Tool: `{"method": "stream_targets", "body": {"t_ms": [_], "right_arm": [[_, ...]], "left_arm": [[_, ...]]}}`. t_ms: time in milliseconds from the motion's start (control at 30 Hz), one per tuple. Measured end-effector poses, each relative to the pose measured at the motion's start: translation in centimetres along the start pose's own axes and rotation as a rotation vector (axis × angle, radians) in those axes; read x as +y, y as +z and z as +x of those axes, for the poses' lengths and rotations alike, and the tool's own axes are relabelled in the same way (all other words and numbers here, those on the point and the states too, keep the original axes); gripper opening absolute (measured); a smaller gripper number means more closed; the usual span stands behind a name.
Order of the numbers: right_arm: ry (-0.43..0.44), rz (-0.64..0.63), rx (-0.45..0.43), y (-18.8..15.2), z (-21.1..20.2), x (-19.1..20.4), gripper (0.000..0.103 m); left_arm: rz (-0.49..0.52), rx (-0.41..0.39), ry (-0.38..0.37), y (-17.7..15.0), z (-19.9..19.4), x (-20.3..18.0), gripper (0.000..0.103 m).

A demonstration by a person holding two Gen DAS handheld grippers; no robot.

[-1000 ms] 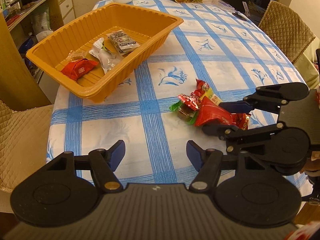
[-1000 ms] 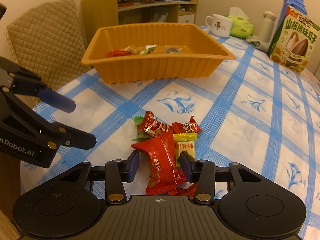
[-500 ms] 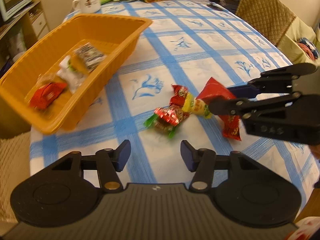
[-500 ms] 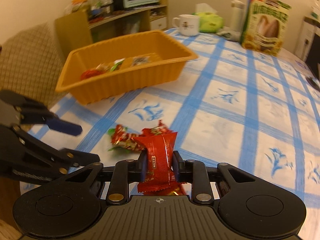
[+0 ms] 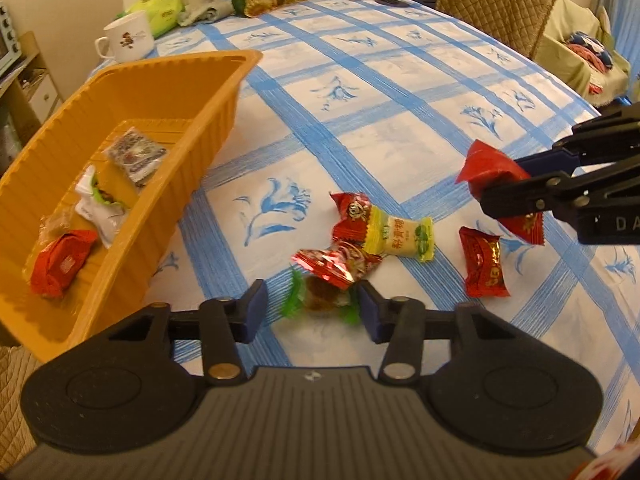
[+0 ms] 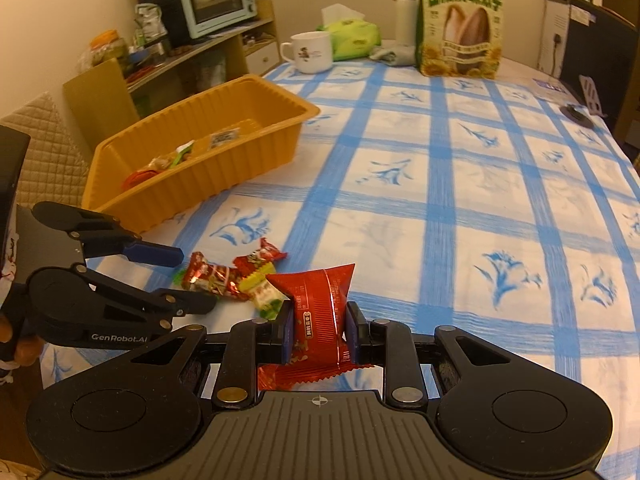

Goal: Organize snacks
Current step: 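Grasp the small green-wrapped candy with the left tool, then carry the green candy with the left tool while the right tool carries the red packet to the basket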

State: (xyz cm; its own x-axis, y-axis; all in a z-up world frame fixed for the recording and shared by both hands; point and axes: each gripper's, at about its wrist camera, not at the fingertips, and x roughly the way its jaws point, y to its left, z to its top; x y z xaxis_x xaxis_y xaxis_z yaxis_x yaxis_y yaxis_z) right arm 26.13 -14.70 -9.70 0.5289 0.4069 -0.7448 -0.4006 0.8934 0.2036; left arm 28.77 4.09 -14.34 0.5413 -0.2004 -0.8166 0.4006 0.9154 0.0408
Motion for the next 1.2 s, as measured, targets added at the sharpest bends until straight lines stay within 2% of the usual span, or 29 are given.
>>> {"method": "stream_targets", "body": {"t_ms": [200, 600, 1200], "right_arm": [[-0.007, 0.017, 0.004, -0.4, -0.3, -0.4, 0.026], [0.02, -0.012, -0.003, -0.4, -1.0, 0.5, 0.026], [0.09, -0.074, -0.035, 0.8, -2.9, 3.6, 0.026]], "left_arm": [[-0.006, -0.001, -0.013, 0.1, -0.1, -0.2, 0.026], [-0.077, 0.003, -0.004, -0.8, -2.1, 0.1, 0.024], [-0.178, -0.096, 0.046, -2.0, -10.3, 1.3, 0.024]]}}
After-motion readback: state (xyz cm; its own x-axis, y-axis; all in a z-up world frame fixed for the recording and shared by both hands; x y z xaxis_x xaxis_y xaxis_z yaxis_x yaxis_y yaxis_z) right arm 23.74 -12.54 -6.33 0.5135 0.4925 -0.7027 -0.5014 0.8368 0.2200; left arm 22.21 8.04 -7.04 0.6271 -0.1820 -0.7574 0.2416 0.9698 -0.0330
